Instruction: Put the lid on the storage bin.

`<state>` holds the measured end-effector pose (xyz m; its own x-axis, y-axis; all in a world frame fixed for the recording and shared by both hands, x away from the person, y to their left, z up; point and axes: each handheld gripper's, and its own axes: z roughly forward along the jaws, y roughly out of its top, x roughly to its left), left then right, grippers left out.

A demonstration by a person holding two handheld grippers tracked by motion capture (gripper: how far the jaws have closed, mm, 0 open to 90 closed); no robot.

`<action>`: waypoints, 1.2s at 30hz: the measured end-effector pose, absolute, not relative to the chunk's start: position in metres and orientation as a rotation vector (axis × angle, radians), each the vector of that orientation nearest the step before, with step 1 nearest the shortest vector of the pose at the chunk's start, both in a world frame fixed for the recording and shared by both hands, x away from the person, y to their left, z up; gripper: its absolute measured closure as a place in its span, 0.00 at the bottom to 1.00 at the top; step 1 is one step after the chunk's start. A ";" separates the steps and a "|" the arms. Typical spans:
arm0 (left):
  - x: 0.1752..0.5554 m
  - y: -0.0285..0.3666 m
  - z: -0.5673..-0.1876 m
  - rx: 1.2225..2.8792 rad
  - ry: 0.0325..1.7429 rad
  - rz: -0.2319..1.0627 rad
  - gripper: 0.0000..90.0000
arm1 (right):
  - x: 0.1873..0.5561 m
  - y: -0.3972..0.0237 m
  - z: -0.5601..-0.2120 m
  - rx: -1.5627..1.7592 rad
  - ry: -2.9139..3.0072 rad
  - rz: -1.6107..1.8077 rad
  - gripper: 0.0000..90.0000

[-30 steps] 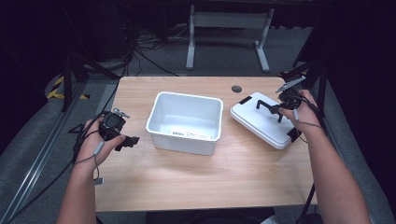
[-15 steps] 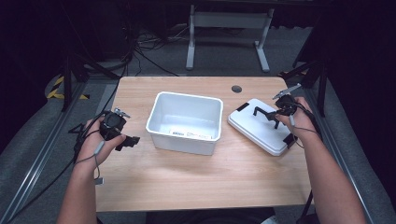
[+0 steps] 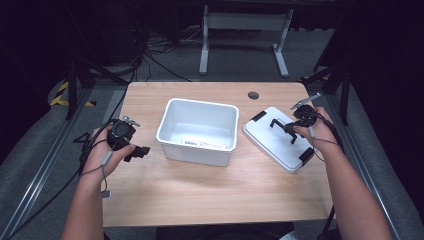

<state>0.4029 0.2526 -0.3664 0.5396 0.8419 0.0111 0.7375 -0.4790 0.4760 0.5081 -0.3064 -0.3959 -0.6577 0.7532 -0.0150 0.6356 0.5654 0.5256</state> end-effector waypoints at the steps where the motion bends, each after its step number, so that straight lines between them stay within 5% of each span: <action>1: 0.403 0.253 -0.366 2.363 1.288 0.341 0.23 | 0.507 -0.306 -0.395 1.160 2.560 0.730 0.82; 14: 0.405 0.251 -0.367 2.363 1.288 0.333 0.23 | 0.496 -0.297 -0.378 1.157 2.536 0.827 0.68; 36: 0.396 0.253 -0.363 2.356 1.287 0.341 0.23 | 0.452 -0.287 -0.336 1.052 2.518 0.973 0.57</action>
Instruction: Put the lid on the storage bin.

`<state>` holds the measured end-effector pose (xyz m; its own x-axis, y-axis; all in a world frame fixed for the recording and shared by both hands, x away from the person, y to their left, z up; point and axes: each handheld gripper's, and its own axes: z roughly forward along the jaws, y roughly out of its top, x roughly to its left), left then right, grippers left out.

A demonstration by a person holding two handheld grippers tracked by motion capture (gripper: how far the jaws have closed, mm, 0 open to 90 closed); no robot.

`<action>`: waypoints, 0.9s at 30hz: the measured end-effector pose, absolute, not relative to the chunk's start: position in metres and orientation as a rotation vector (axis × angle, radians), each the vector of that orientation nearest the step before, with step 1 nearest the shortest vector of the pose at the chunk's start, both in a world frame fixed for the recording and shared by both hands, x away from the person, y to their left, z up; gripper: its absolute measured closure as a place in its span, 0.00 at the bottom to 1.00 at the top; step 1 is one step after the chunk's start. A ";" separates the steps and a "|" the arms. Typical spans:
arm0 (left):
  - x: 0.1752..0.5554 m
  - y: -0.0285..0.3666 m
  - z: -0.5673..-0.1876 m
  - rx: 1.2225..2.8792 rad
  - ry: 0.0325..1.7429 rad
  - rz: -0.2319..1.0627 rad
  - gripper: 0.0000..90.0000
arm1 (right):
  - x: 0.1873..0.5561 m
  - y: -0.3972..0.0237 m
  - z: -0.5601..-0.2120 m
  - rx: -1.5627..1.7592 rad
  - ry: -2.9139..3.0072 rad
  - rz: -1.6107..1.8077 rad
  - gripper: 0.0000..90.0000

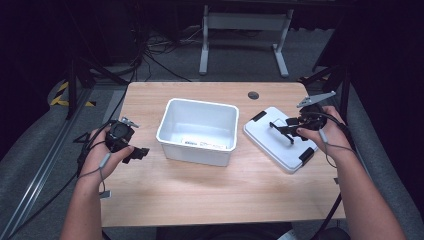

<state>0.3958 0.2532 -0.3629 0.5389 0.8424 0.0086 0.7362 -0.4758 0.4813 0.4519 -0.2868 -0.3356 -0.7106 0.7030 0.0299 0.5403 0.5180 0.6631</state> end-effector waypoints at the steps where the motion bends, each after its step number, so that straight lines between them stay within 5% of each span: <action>1: 0.396 0.253 -0.363 2.356 1.284 0.340 0.23 | 0.449 -0.286 -0.335 1.045 2.520 0.982 0.56; 27: 0.396 0.248 -0.363 2.385 1.263 0.342 0.23 | 0.402 -0.264 -0.369 0.965 2.627 1.086 0.54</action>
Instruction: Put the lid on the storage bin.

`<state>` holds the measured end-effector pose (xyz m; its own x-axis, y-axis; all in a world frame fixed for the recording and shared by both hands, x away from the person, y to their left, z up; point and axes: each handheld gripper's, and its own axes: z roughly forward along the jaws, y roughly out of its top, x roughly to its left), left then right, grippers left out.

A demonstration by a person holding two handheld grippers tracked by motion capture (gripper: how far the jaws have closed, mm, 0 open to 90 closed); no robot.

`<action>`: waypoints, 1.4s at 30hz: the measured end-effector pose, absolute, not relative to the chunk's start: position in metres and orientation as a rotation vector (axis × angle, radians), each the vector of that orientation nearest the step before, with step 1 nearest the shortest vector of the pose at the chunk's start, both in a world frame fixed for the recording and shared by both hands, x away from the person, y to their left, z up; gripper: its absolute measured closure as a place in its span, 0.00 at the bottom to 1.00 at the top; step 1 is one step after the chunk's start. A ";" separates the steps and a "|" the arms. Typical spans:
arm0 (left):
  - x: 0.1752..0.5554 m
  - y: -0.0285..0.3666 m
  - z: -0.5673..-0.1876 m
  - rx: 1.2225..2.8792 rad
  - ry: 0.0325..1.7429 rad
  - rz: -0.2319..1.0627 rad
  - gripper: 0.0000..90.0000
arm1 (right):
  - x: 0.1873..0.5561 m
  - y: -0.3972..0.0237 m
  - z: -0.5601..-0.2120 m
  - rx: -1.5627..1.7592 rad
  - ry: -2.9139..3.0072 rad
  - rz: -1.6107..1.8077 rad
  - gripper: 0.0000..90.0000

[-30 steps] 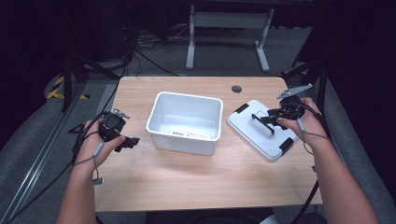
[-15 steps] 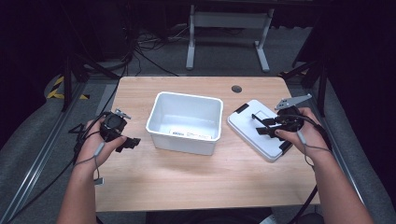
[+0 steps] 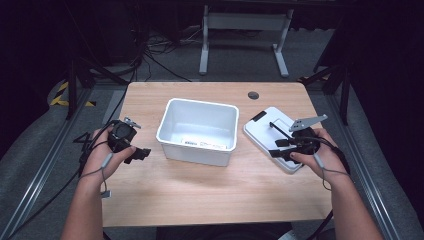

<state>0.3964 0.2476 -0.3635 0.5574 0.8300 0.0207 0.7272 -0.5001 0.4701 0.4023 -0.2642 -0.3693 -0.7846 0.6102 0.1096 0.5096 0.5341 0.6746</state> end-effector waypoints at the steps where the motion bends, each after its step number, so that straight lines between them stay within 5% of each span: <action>1: 0.397 0.247 -0.364 2.386 1.263 0.341 0.23 | 0.401 -0.263 -0.372 0.964 2.630 1.095 0.54; 42: 0.399 0.250 -0.360 2.383 1.250 0.358 0.23 | 0.405 -0.229 -0.463 0.910 2.645 0.963 0.43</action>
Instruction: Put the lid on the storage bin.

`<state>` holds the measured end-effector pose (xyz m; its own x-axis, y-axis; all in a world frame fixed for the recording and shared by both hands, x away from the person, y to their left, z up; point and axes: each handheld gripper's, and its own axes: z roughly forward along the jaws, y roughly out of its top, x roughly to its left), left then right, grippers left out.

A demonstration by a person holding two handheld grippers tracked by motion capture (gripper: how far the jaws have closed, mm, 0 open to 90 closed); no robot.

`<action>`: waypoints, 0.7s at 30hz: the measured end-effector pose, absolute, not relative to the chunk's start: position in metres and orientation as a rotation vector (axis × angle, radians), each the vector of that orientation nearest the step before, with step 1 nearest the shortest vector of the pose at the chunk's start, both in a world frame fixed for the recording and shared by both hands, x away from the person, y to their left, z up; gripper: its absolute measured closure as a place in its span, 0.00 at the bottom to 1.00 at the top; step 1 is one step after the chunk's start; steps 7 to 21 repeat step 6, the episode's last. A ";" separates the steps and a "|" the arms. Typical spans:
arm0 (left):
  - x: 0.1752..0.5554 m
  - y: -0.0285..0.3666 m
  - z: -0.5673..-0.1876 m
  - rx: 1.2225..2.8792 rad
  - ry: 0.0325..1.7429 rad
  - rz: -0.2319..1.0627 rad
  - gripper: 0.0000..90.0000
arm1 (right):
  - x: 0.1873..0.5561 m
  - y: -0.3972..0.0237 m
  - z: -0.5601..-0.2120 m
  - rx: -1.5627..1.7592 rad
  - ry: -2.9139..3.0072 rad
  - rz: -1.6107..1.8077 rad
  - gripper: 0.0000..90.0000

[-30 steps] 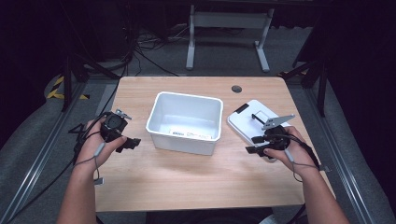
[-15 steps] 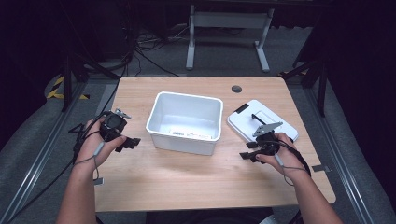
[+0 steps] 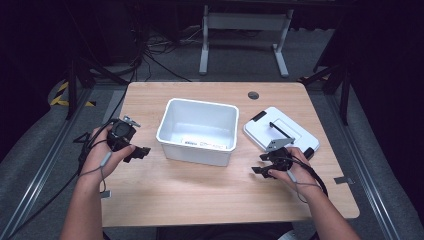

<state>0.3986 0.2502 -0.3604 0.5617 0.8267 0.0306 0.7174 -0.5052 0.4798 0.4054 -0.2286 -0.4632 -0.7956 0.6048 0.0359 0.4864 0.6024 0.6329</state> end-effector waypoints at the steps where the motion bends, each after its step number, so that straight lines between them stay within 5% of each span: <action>1: 0.398 0.250 -0.361 2.378 1.261 0.350 0.23 | 0.405 -0.229 -0.464 0.906 2.640 0.962 0.43; 21: 0.399 0.250 -0.361 2.379 1.252 0.350 0.23 | 0.405 -0.229 -0.463 0.905 2.615 0.981 0.43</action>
